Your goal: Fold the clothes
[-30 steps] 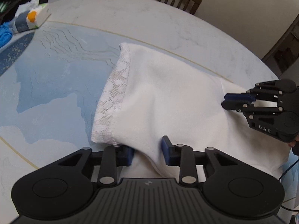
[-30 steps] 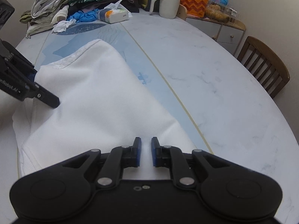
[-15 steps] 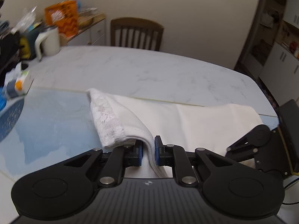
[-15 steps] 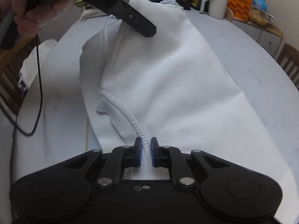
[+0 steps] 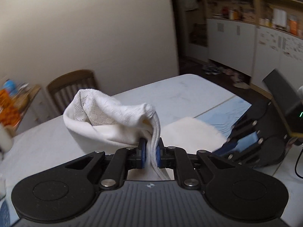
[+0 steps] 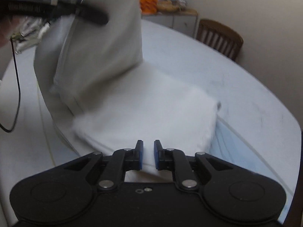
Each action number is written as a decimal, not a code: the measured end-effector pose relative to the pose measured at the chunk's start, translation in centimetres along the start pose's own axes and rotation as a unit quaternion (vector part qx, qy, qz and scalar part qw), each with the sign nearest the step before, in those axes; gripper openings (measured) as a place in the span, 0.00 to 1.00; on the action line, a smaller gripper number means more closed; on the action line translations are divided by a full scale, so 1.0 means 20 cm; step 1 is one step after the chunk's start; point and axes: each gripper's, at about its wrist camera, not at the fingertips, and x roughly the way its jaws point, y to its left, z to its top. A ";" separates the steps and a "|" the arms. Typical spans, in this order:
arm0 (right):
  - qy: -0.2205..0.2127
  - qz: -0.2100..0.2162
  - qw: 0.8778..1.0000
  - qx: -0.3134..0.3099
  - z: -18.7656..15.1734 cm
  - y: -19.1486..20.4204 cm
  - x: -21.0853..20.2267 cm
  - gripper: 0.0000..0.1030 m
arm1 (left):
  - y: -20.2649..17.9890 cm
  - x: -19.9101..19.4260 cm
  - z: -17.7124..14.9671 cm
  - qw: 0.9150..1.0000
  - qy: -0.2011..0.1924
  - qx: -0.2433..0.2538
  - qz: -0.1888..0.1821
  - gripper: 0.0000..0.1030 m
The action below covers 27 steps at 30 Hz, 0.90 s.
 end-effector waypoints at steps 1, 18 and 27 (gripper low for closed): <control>0.004 -0.001 1.000 0.010 -0.03 0.00 0.03 1.00 | -0.05 0.05 0.01 1.000 -0.005 0.020 -0.017 0.09; -0.093 0.016 0.995 0.041 0.31 -0.27 -0.31 1.00 | -0.43 0.68 -0.07 0.979 0.064 0.168 -0.098 0.10; -0.002 0.019 0.996 0.084 0.29 -0.37 0.08 1.00 | -0.32 0.43 -0.02 0.974 0.075 0.142 -0.163 0.11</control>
